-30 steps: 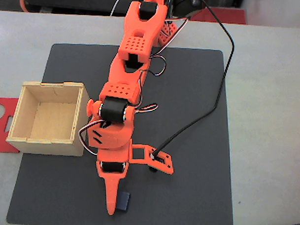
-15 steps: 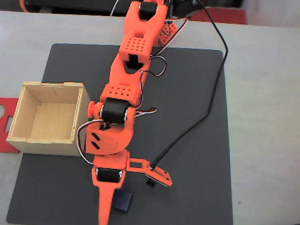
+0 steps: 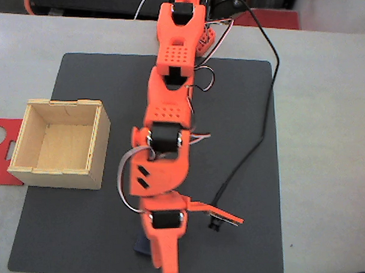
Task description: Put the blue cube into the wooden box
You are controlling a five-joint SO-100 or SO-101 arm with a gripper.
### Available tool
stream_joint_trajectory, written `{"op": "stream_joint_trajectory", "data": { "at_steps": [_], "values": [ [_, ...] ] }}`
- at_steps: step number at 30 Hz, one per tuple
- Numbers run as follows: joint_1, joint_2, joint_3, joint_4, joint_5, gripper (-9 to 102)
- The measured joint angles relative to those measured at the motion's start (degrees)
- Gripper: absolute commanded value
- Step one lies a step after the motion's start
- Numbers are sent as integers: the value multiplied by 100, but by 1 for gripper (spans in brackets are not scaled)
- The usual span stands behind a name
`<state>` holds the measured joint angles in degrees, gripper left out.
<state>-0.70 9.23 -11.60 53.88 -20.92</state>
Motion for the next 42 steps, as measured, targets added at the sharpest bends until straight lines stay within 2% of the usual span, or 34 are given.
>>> {"op": "stream_joint_trajectory", "data": {
  "at_steps": [4,13,32,38,42],
  "values": [
    [53,-79,9,132,-237,41],
    [0,-88,0,1266,-659,41],
    [817,782,0,3665,-369,39],
    [1072,809,0,3867,-536,38],
    [1020,809,0,3322,-448,39]
  ]
}}
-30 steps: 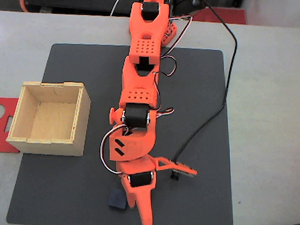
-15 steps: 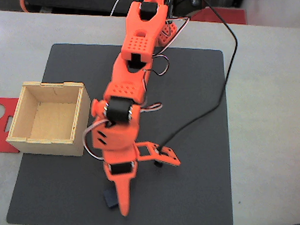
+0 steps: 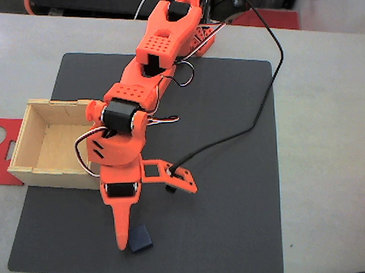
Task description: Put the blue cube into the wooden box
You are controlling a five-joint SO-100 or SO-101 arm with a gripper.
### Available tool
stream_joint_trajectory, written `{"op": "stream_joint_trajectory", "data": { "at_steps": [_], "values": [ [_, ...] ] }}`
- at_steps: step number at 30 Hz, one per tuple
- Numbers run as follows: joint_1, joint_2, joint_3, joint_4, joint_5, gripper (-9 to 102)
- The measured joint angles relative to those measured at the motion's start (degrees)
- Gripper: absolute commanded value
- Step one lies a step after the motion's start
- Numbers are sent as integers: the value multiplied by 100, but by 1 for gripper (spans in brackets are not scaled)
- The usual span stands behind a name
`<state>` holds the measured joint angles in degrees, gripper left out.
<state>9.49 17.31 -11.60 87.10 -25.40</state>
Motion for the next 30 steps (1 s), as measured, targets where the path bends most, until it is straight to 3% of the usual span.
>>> {"op": "stream_joint_trajectory", "data": {
  "at_steps": [8,12,20,30],
  "values": [
    [-545,0,0,-1758,-70,40],
    [-712,-114,0,-2197,-185,40],
    [-721,-519,0,-1960,-105,40],
    [-211,-492,-114,-861,246,39]
  ]
}}
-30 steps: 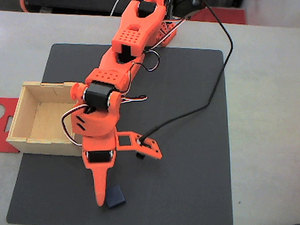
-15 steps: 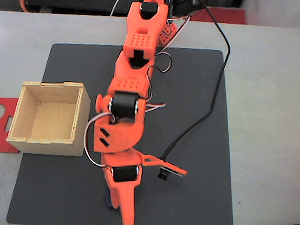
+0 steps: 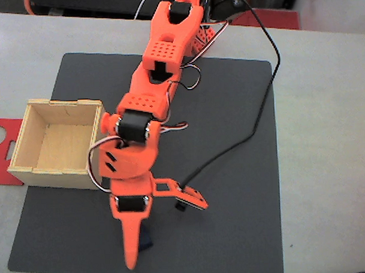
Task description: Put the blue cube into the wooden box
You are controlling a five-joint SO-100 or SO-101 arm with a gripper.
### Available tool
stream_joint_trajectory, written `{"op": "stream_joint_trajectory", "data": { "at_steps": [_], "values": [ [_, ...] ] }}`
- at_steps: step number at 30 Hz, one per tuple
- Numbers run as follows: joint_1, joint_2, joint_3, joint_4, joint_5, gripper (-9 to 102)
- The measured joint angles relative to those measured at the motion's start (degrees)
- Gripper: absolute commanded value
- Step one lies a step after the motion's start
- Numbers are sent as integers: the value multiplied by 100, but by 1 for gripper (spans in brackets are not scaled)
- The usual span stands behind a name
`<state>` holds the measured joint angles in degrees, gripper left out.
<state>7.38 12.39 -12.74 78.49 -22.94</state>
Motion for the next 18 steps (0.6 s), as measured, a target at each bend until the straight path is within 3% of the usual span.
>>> {"op": "stream_joint_trajectory", "data": {
  "at_steps": [11,18],
  "values": [
    [589,-105,9,1529,35,37],
    [272,149,9,2083,62,38]
  ]
}}
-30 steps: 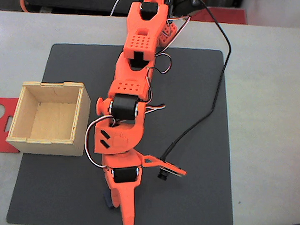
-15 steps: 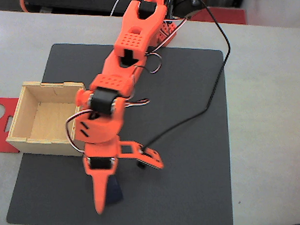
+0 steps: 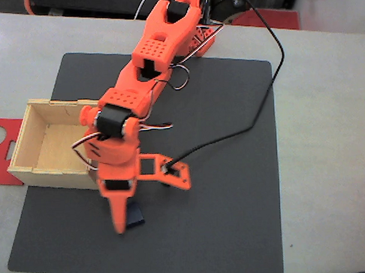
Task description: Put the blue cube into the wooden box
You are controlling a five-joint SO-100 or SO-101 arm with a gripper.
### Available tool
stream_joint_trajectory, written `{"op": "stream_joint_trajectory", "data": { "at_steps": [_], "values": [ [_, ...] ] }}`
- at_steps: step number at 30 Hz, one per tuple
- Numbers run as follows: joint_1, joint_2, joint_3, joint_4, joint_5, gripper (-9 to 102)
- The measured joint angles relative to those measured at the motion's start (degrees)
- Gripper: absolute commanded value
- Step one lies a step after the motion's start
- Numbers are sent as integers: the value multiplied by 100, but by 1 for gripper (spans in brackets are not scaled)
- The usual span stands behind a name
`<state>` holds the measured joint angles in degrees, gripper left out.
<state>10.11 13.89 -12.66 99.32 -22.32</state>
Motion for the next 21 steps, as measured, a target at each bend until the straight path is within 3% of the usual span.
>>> {"op": "stream_joint_trajectory", "data": {
  "at_steps": [12,16,21],
  "values": [
    [-141,-9,0,53,-272,41],
    [-97,-202,0,-589,-466,40],
    [-114,-237,0,-1178,-694,24]
  ]
}}
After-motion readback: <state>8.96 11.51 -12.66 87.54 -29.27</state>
